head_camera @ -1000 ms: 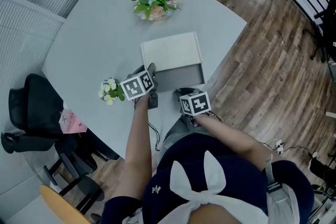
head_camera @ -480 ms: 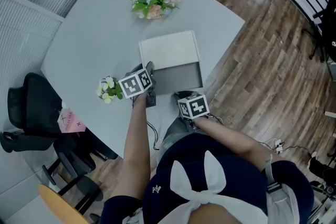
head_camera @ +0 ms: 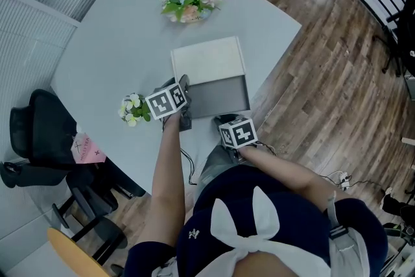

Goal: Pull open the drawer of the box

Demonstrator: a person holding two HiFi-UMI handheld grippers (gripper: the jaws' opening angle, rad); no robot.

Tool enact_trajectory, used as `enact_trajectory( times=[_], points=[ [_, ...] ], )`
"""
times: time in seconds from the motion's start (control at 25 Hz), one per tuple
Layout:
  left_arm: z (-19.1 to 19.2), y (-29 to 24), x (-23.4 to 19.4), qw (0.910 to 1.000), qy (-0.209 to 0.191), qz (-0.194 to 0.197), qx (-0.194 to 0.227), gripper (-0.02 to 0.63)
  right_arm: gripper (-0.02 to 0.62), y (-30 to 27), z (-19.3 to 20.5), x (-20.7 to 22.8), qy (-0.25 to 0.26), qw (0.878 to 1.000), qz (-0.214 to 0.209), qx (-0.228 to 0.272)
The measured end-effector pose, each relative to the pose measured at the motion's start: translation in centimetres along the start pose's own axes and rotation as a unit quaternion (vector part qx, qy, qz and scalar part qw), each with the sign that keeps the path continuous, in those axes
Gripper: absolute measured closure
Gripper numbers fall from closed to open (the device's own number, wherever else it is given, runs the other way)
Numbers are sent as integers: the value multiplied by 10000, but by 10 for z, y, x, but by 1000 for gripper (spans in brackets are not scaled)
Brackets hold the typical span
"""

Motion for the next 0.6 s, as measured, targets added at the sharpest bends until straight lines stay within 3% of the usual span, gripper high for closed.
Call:
enact_trajectory(
  times=[0.6],
  points=[
    [0, 0, 2, 9999, -112, -80, 6, 422, 512, -6, 2, 4, 149, 9998, -91, 90]
  ],
)
Point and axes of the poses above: the fingertips, and each gripper's own axes: y backward along the fingers, x to its right, z out of its underside, the point moved 4 cm from there along y, backward along the fingers, and after that the axes turned 11 degrees about z, right-handed, at the moved point
